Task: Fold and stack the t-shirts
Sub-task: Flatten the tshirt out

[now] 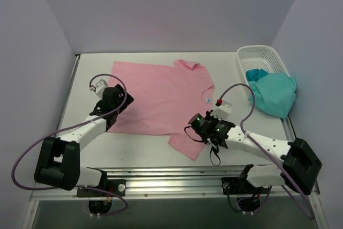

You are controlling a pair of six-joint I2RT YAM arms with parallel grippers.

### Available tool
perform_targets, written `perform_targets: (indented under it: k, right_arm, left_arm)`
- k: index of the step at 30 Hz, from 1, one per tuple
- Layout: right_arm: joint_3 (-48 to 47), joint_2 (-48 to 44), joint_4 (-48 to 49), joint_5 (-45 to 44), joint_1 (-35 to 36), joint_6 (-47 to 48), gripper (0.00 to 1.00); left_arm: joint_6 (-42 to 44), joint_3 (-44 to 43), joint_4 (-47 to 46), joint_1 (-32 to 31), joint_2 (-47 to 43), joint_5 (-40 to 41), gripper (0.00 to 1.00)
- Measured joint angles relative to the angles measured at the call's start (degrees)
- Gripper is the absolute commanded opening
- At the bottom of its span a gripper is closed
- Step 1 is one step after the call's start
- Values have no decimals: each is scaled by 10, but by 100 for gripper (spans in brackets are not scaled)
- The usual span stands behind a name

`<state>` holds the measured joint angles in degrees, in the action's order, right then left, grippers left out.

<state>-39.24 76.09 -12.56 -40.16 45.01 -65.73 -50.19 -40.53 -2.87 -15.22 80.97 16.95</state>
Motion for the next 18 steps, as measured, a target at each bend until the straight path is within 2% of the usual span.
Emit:
perform_targets:
  k: [1, 2, 3, 4, 5, 8, 10, 15, 18]
  right_arm:
    - [-9, -27, -34, -19, 34, -25, 2]
    - [-19, -52, -61, -30, 64, -44, 18]
    - [-31, -72, -79, -41, 82, -57, 60]
    - [-43, -88, -89, -51, 89, -59, 84]
    - [-58, -99, -90, -64, 90, -45, 100]
    - [-106, -83, -61, -95, 81, 9, 100]
    - [-166, -30, -25, -103, 57, 64, 100]
    - [-384, 198, 88, -49, -62, 196, 99]
    - [-522, 328, 119, -10, -107, 254, 98]
  left_arm:
    - [-1, 0, 2, 0, -16, 3, 98]
    - [-2, 0, 5, 0, -32, 5, 98]
    - [-2, 0, 6, 0, -49, 8, 98]
    - [-2, 0, 5, 0, -64, 9, 98]
    - [-3, 0, 5, 0, -78, 10, 98]
    - [-4, -3, 5, 0, -97, 11, 98]
    - [-5, -12, 6, 0, -92, 11, 98]
    - [-2, -60, 10, 2, -53, 6, 98]
    - [4, -71, 8, 8, -45, 0, 98]
